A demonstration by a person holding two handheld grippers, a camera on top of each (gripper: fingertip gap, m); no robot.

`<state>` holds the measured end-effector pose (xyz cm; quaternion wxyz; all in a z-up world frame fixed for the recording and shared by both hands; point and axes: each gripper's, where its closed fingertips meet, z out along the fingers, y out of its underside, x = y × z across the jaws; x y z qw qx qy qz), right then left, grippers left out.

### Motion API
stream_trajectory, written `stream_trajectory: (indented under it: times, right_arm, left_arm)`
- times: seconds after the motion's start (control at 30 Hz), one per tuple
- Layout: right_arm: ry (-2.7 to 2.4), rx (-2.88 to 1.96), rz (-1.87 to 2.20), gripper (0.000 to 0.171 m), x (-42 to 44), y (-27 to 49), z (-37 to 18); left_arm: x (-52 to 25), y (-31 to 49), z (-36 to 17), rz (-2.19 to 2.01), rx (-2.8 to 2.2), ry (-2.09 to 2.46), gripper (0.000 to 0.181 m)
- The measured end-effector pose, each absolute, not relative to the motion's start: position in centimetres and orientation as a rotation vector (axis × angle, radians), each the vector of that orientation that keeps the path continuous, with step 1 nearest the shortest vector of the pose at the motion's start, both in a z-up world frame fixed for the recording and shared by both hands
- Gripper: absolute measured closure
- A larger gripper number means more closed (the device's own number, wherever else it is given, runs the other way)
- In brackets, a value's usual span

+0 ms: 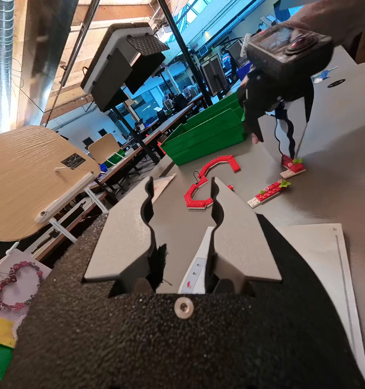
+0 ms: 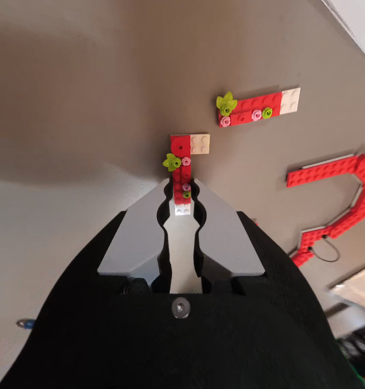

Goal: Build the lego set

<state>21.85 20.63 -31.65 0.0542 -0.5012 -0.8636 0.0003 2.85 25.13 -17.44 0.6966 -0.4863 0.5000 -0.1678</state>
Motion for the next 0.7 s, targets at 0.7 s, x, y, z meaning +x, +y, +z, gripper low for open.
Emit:
stream_trajectory:
  times: [0.7]
  right_arm:
    - [-0.909,-1.336,0.259,0.114,22.9,29.2,-16.6]
  left_arm:
    - [2.0,24.0,-19.0,-0.613,-1.391,1.272,0.125]
